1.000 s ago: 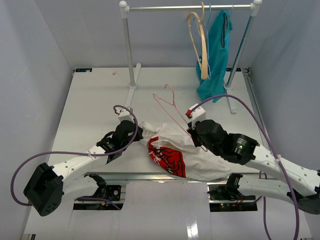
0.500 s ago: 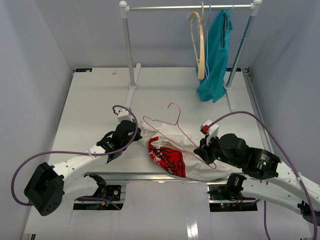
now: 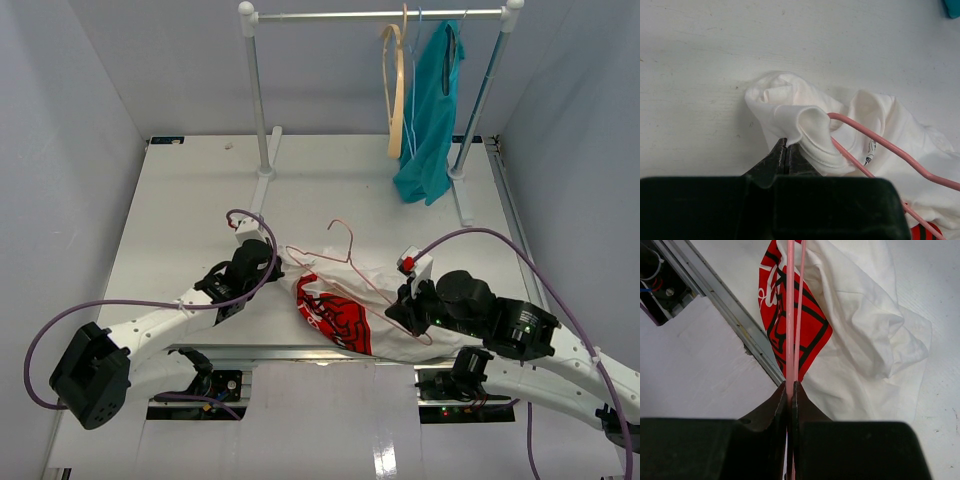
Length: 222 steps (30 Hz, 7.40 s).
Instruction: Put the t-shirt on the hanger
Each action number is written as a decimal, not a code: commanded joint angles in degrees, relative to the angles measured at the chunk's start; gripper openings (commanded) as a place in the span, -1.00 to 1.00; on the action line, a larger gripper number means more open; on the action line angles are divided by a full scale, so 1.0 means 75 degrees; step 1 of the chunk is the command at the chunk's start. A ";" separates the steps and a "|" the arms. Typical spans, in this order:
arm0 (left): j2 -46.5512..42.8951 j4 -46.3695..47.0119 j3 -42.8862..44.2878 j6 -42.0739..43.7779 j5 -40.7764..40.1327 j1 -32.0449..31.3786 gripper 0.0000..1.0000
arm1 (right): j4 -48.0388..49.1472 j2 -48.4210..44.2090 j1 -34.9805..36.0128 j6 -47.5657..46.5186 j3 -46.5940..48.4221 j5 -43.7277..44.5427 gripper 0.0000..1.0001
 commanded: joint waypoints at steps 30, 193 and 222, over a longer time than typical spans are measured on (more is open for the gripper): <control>-0.1093 0.0685 0.0347 0.0377 0.1931 0.0081 -1.00 | 0.0251 0.1726 0.0043 -0.0368 0.1194 0.0677 -0.85; -0.1285 -0.4367 0.4147 0.4619 0.2595 -0.0751 -1.00 | 0.9153 0.2257 0.0020 0.1567 -0.2913 0.3707 0.03; -0.2798 -0.4170 0.3731 0.4820 0.4150 -0.0742 -1.00 | 0.9526 0.3540 -0.0644 0.1625 -0.2758 0.4042 -0.85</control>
